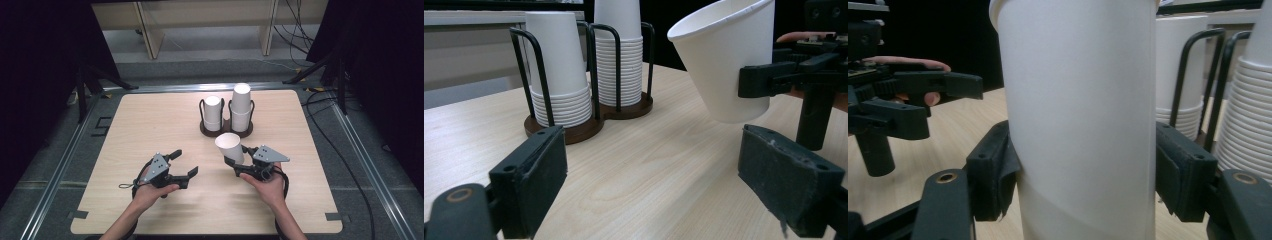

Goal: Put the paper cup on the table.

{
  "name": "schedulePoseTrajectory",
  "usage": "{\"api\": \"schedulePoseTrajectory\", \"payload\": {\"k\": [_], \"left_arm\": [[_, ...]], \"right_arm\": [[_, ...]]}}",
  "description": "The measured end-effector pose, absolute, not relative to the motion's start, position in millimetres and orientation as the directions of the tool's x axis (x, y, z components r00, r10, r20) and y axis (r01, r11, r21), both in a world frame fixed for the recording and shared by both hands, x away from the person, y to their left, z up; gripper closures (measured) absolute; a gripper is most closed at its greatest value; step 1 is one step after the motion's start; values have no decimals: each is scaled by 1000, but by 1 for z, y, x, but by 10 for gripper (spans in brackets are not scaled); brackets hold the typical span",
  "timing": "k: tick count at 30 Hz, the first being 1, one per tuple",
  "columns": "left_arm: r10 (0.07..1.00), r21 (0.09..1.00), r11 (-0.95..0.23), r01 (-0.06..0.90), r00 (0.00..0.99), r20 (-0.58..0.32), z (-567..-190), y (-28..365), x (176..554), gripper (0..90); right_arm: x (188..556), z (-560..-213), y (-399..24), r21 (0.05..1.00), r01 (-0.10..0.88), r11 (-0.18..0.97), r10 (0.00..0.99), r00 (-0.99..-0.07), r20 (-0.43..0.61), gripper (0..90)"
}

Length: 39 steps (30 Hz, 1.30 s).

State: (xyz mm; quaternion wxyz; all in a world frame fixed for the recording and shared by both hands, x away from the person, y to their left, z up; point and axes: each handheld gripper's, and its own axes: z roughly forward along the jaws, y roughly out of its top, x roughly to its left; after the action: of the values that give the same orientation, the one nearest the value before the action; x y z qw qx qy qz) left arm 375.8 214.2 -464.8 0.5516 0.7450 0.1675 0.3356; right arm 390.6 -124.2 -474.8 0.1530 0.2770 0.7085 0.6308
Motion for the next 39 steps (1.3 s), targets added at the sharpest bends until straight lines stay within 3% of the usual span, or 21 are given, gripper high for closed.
{"api": "schedulePoseTrajectory", "payload": {"k": [1, 11, 21, 26, 39], "left_arm": [[677, 992, -66, 112, 735, -38, -477, 196, 360, 120], [678, 989, -89, 119, 734, -27, -471, 193, 359, 100], [628, 986, -84, 146, 776, -61, -455, 172, 371, 97], [591, 979, -60, 194, 797, -122, -448, 156, 377, 95], [564, 974, -64, 218, 813, -145, -438, 133, 396, 73]], "right_arm": [[391, -475, -125, 986, 157, 61, 599, -796, 90, 335], [386, -474, -125, 982, 185, 19, 609, -781, 135, 332], [387, -477, -120, 983, 178, 34, 613, -781, 120, 331], [386, -476, -118, 983, 179, 29, 611, -782, 124, 331], [388, -478, -116, 986, 163, 46, 610, -786, 101, 331]]}}
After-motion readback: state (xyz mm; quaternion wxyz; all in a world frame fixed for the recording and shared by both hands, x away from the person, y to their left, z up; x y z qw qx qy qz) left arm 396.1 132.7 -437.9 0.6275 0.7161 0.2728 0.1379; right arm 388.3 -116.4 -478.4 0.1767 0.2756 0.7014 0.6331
